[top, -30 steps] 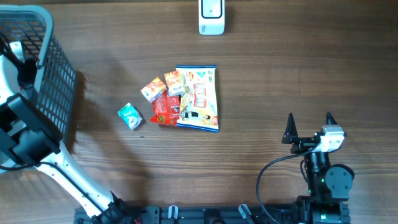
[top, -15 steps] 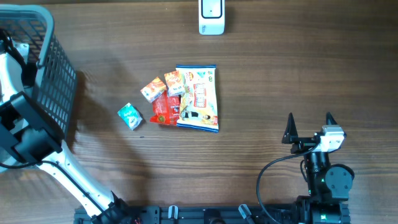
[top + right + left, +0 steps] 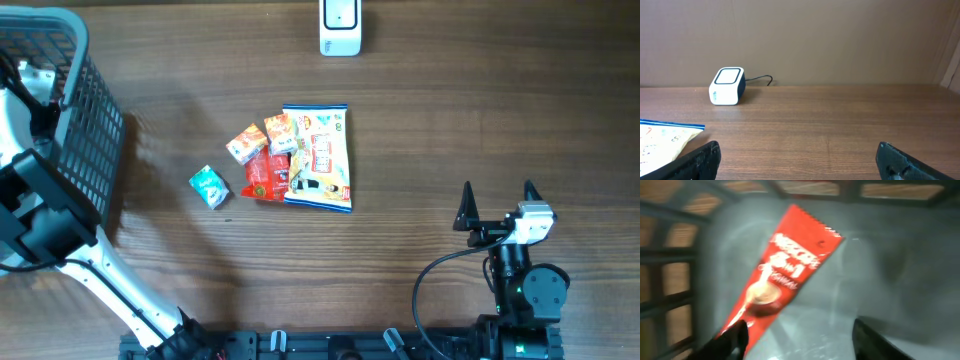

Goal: Scan the item barcode
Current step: 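Grasp the red Nescafe stick with the left gripper and lift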

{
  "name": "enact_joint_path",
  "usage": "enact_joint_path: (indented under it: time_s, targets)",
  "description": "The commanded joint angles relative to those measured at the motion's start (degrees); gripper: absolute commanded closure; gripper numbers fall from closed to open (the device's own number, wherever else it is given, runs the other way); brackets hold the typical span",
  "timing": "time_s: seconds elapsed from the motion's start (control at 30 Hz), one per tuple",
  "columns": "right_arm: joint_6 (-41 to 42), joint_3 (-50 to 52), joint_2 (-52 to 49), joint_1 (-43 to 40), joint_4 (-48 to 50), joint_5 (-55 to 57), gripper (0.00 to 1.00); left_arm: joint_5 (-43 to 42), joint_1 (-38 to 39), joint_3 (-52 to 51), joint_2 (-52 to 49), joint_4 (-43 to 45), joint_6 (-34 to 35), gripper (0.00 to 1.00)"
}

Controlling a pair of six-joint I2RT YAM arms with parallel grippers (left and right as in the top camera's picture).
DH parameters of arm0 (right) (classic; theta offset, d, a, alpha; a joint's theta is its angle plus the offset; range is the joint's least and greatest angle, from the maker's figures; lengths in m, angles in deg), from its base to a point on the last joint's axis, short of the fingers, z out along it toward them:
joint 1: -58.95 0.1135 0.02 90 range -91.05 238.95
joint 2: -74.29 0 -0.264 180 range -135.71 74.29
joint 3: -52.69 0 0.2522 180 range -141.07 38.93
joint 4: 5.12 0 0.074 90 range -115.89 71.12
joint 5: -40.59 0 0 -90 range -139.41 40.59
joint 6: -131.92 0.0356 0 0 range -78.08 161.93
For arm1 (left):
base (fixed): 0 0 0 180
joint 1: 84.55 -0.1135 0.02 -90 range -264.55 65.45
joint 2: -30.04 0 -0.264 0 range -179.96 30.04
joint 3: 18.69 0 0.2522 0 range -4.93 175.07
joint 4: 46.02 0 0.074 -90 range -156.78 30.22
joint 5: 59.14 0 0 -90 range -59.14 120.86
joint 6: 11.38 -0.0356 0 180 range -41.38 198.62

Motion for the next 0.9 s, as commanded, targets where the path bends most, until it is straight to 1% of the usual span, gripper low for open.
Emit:
enact_joint_path:
  time_s: [0.0, 0.13, 0.23, 0.33, 0.4, 0.47, 0.5, 0.53, 0.63, 0.7, 0.77, 0.87]
  targets:
    - [-0.6, 0.2, 0.3, -0.2, 0.2, -0.5, 0.00, -4.2, -0.3, -0.5, -4.2, -1.0, -0.9, 0.48]
    - [-0.6, 0.2, 0.3, -0.2, 0.2, -0.5, 0.00, -3.1, -0.3, -0.5, -5.1, -0.9, -0.9, 0.63]
    - [-0.6, 0.2, 0.3, -0.2, 0.2, -0.5, 0.00, -2.5, -0.4, -0.5, -5.1, -0.7, -0.9, 0.69]
    - [-0.6, 0.2, 0.3, -0.2, 0.2, -0.5, 0.00, 1.4, -0.3, -0.5, -5.0, -0.9, -0.9, 0.80]
    - [-0.6, 0.2, 0.3, -0.2, 0.2, -0.5, 0.00, 3.8, -0.3, -0.5, -4.7, -0.9, -0.8, 0.86]
    - [-0.6, 0.2, 0.3, -0.2, 0.2, -0.5, 0.00, 5.4, -0.3, -0.3, -4.1, -0.8, -0.8, 0.85]
    - [-0.6, 0.2, 0.3, -0.2, 0.2, -0.5, 0.00, 6.0, -0.3, -0.3, -3.6, -0.6, -0.6, 0.82]
    - [-0.6, 0.2, 0.3, -0.2, 0.2, -0.5, 0.00, 6.6, -0.2, -0.3, -3.0, -0.3, -0.3, 0.81]
    - [-0.6, 0.2, 0.3, -0.2, 0.2, -0.5, 0.00, 10.2, -0.2, -0.3, -0.9, 1.9, 3.4, 0.79]
    - [-0.6, 0.2, 0.3, -0.2, 0.2, -0.5, 0.00, 13.2, 0.0, -0.3, 0.5, 3.5, 6.2, 0.73]
    - [-0.6, 0.2, 0.3, -0.2, 0.2, -0.5, 0.00, 14.6, 0.1, -0.3, 1.8, 4.1, 6.7, 0.69]
    - [-0.6, 0.2, 0.3, -0.2, 0.2, -0.5, 0.00, 15.1, 0.3, -0.3, 2.4, 4.2, 6.7, 0.69]
